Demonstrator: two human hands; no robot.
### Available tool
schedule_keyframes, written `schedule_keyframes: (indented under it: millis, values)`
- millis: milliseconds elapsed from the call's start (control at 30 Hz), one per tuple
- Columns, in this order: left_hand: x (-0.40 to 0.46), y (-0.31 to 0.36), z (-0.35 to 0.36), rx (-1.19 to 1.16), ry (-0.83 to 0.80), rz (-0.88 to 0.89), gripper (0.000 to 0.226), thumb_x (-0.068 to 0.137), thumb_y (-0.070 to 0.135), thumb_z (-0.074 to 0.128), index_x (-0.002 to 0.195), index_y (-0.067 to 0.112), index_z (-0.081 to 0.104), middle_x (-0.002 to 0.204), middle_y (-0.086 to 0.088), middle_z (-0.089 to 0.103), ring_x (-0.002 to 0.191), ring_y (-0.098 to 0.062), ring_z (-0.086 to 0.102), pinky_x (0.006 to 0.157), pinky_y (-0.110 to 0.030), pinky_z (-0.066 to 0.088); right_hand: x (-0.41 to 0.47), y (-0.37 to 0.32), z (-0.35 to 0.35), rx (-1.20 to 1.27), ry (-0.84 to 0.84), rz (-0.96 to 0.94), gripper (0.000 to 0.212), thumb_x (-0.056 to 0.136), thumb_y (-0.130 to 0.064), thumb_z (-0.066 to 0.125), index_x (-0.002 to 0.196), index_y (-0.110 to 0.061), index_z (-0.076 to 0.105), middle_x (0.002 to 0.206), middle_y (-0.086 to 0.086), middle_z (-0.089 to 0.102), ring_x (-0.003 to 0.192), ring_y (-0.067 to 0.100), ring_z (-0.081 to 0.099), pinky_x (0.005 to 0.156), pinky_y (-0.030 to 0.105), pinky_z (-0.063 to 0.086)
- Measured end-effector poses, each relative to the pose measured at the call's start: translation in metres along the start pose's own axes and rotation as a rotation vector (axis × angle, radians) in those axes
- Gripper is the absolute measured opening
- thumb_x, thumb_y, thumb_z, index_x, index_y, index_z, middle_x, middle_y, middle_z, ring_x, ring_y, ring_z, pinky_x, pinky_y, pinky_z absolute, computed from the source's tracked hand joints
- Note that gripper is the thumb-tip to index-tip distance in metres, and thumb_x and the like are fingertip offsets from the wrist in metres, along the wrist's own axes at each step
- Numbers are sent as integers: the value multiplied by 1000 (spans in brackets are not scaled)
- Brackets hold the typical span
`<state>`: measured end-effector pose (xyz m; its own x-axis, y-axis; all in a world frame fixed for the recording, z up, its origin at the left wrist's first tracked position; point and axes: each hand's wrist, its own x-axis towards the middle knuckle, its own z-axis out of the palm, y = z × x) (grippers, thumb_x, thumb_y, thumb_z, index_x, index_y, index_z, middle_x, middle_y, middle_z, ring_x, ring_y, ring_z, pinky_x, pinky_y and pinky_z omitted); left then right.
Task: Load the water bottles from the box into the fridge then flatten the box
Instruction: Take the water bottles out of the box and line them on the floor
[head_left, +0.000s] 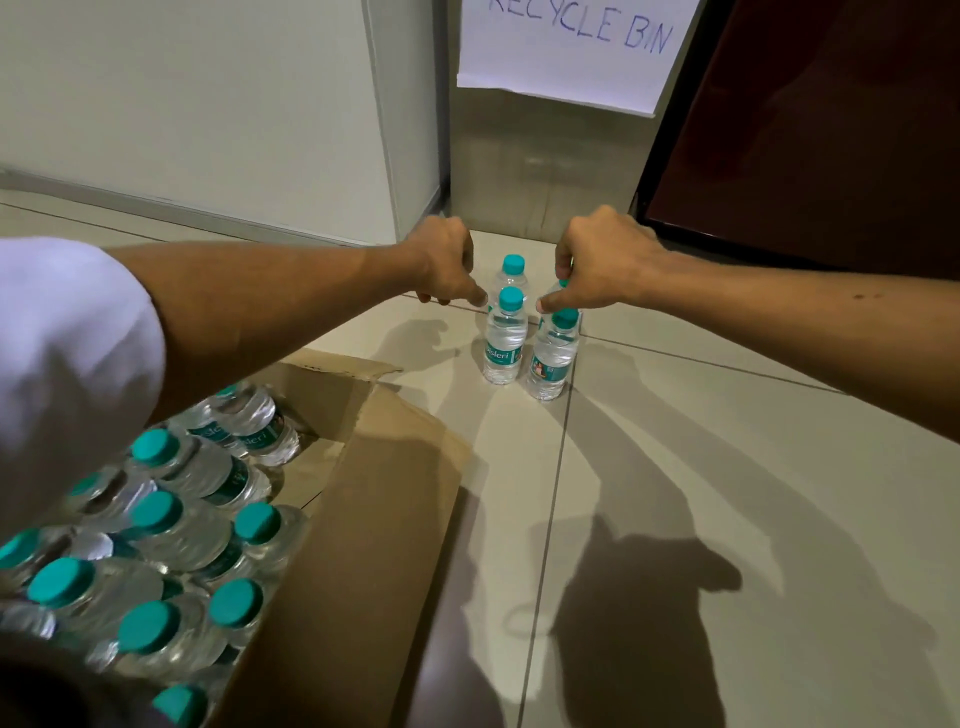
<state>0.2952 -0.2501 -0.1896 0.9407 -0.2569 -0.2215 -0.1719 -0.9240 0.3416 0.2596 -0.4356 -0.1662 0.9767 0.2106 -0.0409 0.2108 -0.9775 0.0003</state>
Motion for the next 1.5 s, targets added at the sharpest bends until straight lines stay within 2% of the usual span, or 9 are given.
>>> schedule_keyframes:
  millis: [267, 467, 667, 933, 1133, 1233, 1333, 1433, 1500]
  values:
    - [-79, -63, -46, 45, -85, 17, 31, 79, 26, 79, 94, 3, 65, 70, -6, 70, 55, -13, 65, 49, -27, 52, -19, -74, -21, 105, 16, -254, 40, 69, -54, 81, 84, -18, 72, 72, -6, 66, 72, 15, 62, 71, 35, 58]
    - [-136, -135, -62, 221, -75, -19, 25, 77, 25, 79, 88, 9, 63, 76, -4, 67, 65, -15, 63, 57, -24, 50, -39, -165, -29, 189, -34, -506, 28, 72, -41, 81, 84, -18, 72, 73, -5, 70, 69, 11, 62, 74, 32, 57]
    - [-167, -202, -63, 394, -134, -72, 27, 75, 25, 78, 96, 15, 64, 88, 3, 65, 77, -13, 59, 67, -21, 45, -30, -231, -20, 210, -53, -679, 25, 75, -33, 79, 92, -15, 73, 81, -4, 71, 72, 10, 61, 75, 26, 54]
    - [-157, -237, -42, 377, -105, -1, 43, 76, 28, 79, 113, 13, 65, 105, -2, 69, 90, -16, 63, 82, -25, 52, 8, -285, 26, 110, -72, -722, 40, 77, -34, 80, 107, -13, 66, 96, 4, 67, 80, 17, 60, 74, 28, 55]
    - [-149, -241, -37, 378, -101, 44, 37, 74, 23, 80, 109, 14, 69, 103, -2, 71, 88, -15, 64, 83, -27, 55, 13, -296, 48, 73, -37, -742, 48, 80, -34, 78, 122, -12, 65, 111, 9, 68, 92, 23, 66, 80, 31, 57]
    - [-151, -237, -37, 348, -118, 34, 37, 72, 26, 82, 104, 12, 69, 98, 0, 70, 82, -13, 62, 79, -24, 53, 13, -296, 50, 117, -29, -737, 44, 80, -31, 79, 117, -10, 68, 107, 9, 69, 88, 23, 66, 79, 32, 58]
    - [-154, -228, -43, 298, -119, 20, 37, 67, 28, 85, 96, 13, 70, 91, 1, 70, 78, -13, 64, 73, -22, 53, 12, -292, 47, 178, -35, -739, 39, 73, -36, 82, 101, -10, 74, 91, 5, 72, 74, 17, 64, 69, 31, 58]
    - [-159, -213, -62, 229, -109, 10, 29, 65, 26, 87, 84, 14, 69, 80, 3, 69, 73, -14, 64, 66, -23, 53, 5, -280, 30, 244, 35, -750, 38, 68, -44, 79, 86, -11, 78, 74, 0, 71, 59, 11, 56, 59, 30, 53]
    - [-162, -199, -79, 148, -128, 7, 23, 66, 21, 86, 77, 13, 68, 74, 0, 69, 67, -16, 65, 59, -24, 53, -1, -268, 8, 303, 85, -737, 40, 67, -47, 78, 83, -10, 79, 72, 0, 72, 58, 13, 58, 59, 31, 52]
